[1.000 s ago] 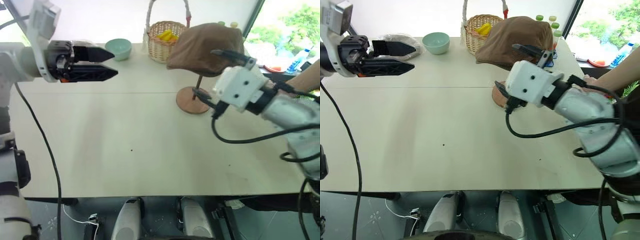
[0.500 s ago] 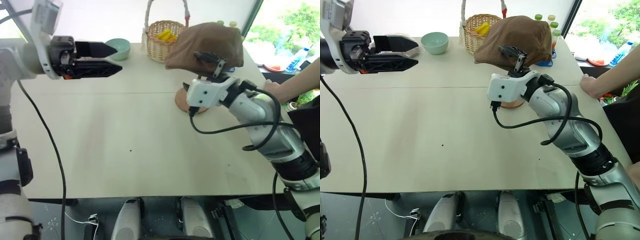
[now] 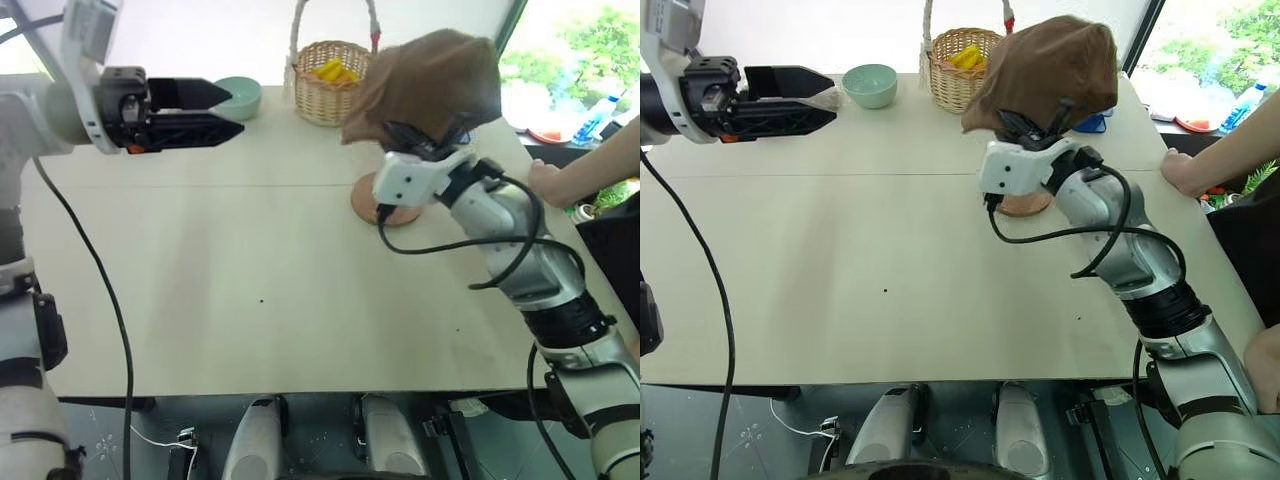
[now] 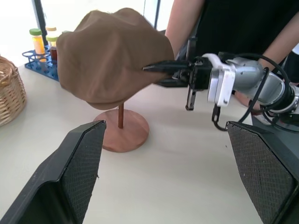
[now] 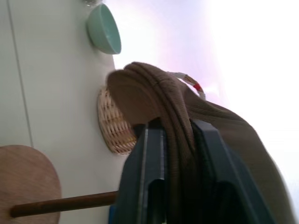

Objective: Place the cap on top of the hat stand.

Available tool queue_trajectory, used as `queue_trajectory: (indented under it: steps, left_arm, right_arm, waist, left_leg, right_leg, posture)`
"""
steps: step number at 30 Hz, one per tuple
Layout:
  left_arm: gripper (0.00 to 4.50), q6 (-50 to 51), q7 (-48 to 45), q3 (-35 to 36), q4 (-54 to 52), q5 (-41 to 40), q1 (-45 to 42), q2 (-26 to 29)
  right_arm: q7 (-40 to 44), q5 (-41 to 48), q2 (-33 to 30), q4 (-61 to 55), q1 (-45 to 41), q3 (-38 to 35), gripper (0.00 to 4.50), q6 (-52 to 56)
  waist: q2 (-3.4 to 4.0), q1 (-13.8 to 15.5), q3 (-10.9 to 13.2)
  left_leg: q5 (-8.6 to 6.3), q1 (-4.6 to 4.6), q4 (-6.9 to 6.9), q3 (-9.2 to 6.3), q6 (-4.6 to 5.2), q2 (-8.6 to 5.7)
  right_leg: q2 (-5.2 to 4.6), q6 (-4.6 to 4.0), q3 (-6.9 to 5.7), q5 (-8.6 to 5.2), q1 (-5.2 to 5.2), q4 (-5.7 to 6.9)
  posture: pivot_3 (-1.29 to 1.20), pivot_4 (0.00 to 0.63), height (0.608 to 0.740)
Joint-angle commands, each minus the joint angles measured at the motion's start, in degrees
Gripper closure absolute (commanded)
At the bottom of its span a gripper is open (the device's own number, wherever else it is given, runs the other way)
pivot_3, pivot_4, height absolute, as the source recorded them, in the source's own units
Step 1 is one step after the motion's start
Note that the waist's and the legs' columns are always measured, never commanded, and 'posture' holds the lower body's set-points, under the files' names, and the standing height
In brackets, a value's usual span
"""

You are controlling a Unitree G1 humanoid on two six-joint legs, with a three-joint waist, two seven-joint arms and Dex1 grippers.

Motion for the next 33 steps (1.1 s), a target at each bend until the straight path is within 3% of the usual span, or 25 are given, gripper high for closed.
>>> queue_trajectory:
  steps: [1, 7, 13, 22, 33]
  left_arm:
    - [0.2, -0.4, 0.3, 2.1, -1.2, -0.8, -1.4, 0.5]
    - [0.2, -1.1, 1.0, 2.5, -1.1, -0.4, -1.2, 0.3]
    - [0.2, -1.7, 2.1, 2.8, -1.1, -0.2, -1.4, -0.1]
    - [0.2, -2.5, 2.8, 2.3, 0.0, 0.4, -2.6, -0.1]
    - [0.2, -2.7, 3.0, 1.7, 1.0, 1.2, -3.7, -1.3]
  right_arm:
    - [0.7, 3.8, -0.7, -1.0, -3.1, -5.6, 3.63, -2.8]
    - [3.4, 13.4, -0.3, 1.0, -5.1, -12.1, 3.63, -5.9]
    - [2.3, 16.7, -1.9, 6.8, -5.2, -15.6, 3.63, -19.3]
    - [-9.7, 3.7, -5.6, 7.1, -0.6, -18.7, 3.63, -37.7]
    - [-14.3, -2.7, -2.3, 2.8, 11.9, -16.9, 3.63, -40.1]
  waist:
    - [0.0, 0.0, 0.0]
    - [0.0, 0.0, 0.0]
    - [0.01, 0.0, 0.0]
    - [0.03, -0.1, 0.0]
    - [0.0, -0.1, 0.0]
  left_leg:
    - [0.0, 0.01, -0.01, 0.0, 0.0, 0.0]
    - [0.0, 0.01, -0.03, 0.0, 0.0, 0.0]
    - [0.0, 0.01, -0.03, 0.02, 0.0, 0.0]
    - [0.0, 0.04, -0.04, 0.07, 0.0, 0.0]
    - [0.0, 0.1, -0.03, 0.16, 0.0, -0.01]
  right_leg:
    - [0.0, 0.0, 0.0, 0.0, 0.0, 0.0]
    - [0.0, 0.03, 0.01, 0.01, 0.0, 0.0]
    - [0.0, 0.03, 0.03, 0.01, 0.0, 0.0]
    - [0.0, 0.02, 0.08, 0.01, -0.02, 0.0]
    - [0.01, 0.02, 0.22, 0.01, -0.01, 0.02]
  posture:
    - [0.0, 0.15, 0.74]
    - [0.0, 0.15, 0.74]
    - [0.0, 0.15, 0.74]
    - [0.0, 0.15, 0.74]
    - [0.0, 0.15, 0.74]
